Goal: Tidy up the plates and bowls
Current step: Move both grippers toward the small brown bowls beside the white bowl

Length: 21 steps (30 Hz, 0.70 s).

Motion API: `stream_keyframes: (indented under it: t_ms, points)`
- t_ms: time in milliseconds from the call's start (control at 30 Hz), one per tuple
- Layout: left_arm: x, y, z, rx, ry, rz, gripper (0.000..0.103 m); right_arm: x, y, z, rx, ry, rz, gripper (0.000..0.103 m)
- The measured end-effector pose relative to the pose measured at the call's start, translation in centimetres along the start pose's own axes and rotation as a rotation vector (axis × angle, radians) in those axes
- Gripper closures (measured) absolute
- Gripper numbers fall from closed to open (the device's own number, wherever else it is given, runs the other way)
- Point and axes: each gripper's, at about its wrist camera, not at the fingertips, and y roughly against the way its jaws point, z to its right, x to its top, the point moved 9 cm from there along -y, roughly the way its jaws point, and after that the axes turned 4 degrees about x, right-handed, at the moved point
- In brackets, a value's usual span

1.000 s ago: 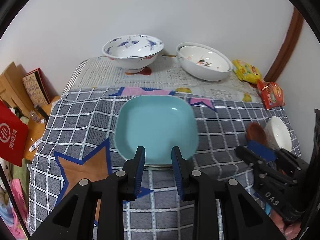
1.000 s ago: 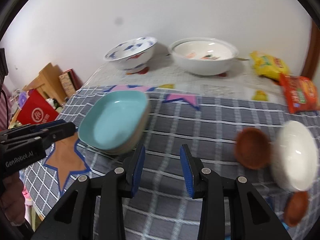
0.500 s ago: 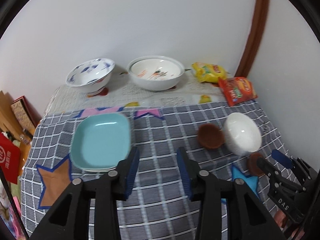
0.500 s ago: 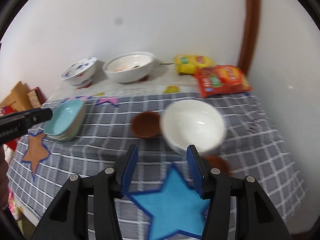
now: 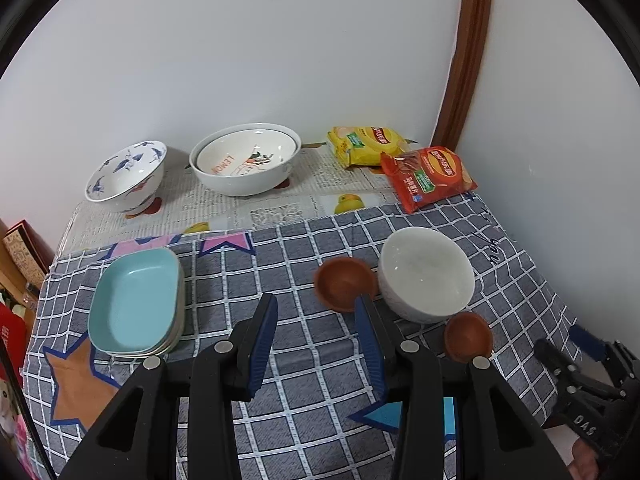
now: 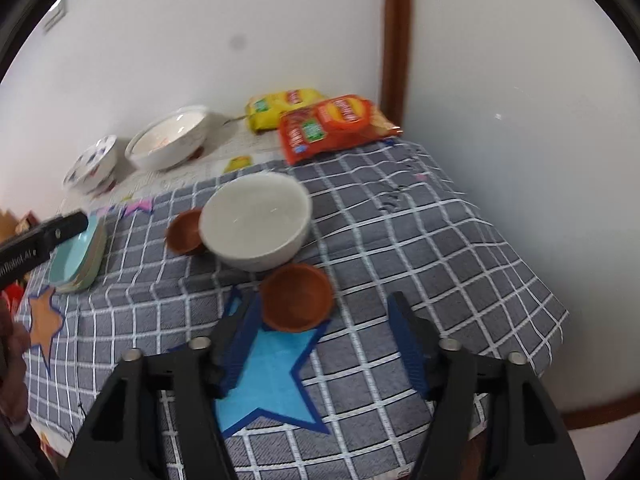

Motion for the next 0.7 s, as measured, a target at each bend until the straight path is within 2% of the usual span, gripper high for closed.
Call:
stream_keyframes:
  t_ms: [67,133,200,267,367,467,600,700]
  points:
    - [0.1,-0.2,0.2,-0.002,0.0,-0.003,0.065,0.3,0.3,0.8,0.005,-0.013,0.05,0.027]
    - [0.0,-0.6,0.5,-0.023,0.0,-0.023,0.065,0.5,0.4,1.4,0.018,-0.013,0.081,0.026]
    - [0.0,-1.1,0.5,-0.015,-0.002,-0.029,0.065,0.6,0.2,1.4,0.04,0.011,0.082,0.026]
    - [-0.1,-1.7,0.5,-0.018,-0.005,-0.047,0.065,0.6,-0.3,1.6,0.023,0.017,0.087,0.026]
    - [-0.3,-2.6,0.5,-0.025,0.001,-0.068,0.065,0.2,-1.7,1.4,0.037,0.018,0.058,0.027]
    - [-0.5,-3.9,0.2,-0.019,0.003,-0.088,0.065,-0.5,-3.5,0.9,0.081,0.017,0.006,0.031]
    - [-0.7,-5.5,-0.2,-0.024,0.017,-0.117,0.065,-1.3,-5.7,1.0,0.048,0.022,-0.033,0.031]
    - [-1.0,-7.0,-0.5,-0.021,0.031,-0.14,0.065,-1.7,-7.1,1.1,0.067,-0.007,-0.062,0.031]
